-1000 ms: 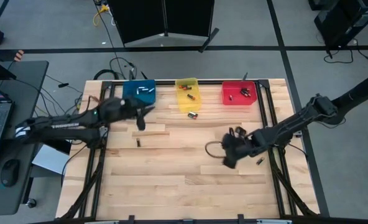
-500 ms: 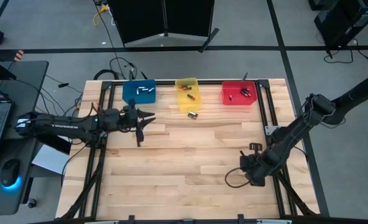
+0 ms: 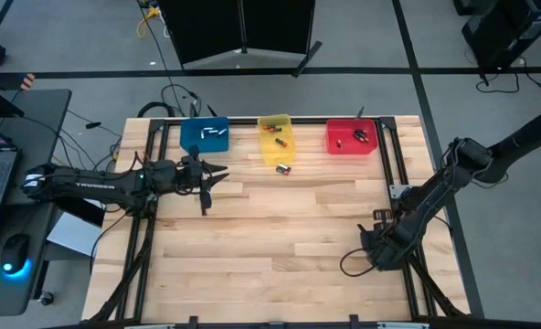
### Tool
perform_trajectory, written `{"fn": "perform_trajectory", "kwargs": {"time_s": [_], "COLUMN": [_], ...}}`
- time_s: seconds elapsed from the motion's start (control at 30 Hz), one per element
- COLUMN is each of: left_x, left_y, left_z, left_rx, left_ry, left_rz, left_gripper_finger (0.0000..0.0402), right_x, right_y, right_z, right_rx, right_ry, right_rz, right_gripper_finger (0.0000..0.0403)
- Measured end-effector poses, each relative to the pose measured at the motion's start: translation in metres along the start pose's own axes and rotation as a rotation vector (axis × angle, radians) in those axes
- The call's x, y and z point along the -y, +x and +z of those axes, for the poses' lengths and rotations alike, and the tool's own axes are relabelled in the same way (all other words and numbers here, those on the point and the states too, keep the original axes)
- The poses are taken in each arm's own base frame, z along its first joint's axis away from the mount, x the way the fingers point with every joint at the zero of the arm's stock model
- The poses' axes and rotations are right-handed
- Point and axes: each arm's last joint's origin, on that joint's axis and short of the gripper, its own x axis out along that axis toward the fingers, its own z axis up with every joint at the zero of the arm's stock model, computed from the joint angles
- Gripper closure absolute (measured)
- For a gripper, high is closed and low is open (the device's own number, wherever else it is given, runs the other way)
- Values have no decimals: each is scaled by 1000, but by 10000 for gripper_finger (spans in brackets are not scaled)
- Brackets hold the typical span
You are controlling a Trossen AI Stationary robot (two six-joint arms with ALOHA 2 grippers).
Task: Sort batteries
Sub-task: Put the bottom right black brown battery into the red bin
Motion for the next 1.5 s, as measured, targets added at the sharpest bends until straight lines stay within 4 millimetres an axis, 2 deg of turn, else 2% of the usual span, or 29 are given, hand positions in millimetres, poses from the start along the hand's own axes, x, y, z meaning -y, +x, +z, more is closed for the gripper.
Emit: {"fn": "perform_trajectory", "kwargs": {"time_s": [0.23,0.57,0.7,0.9,1.03,1.17,1.23,1.33,1.4,1.5], "left_x": [0,0,0,0,0,0,0,0,0,0], "left_y": [0,0,0,0,0,0,0,0,0,0], "left_z": [-1,-2,-4,-6,-5,-5,-5,-4,-4,-4], "left_rx": [-7,-19,-38,-59,-50,-48,-47,-41,-37,-38], "left_ry": [2,5,10,16,13,10,10,8,-4,-40], "left_rz": [0,-1,-2,-4,-4,-3,-3,-3,-3,-2], "left_gripper_finger": [308,307,307,307,307,307,307,307,307,307], "right_x": [6,9,9,7,2,7,20,51,81,135], "right_y": [12,28,28,27,12,-9,-21,-34,-43,-49], "right_z": [-7,-9,-9,-6,13,41,58,82,96,106], "right_rx": [-20,-8,-8,0,111,302,403,489,527,520], "right_ry": [-47,-47,8,83,211,313,370,437,513,681], "right_rz": [-48,-11,-8,17,66,60,10,-86,-159,-257], "right_gripper_finger": [233,243,271,349,349,349,349,349,349,349]}}
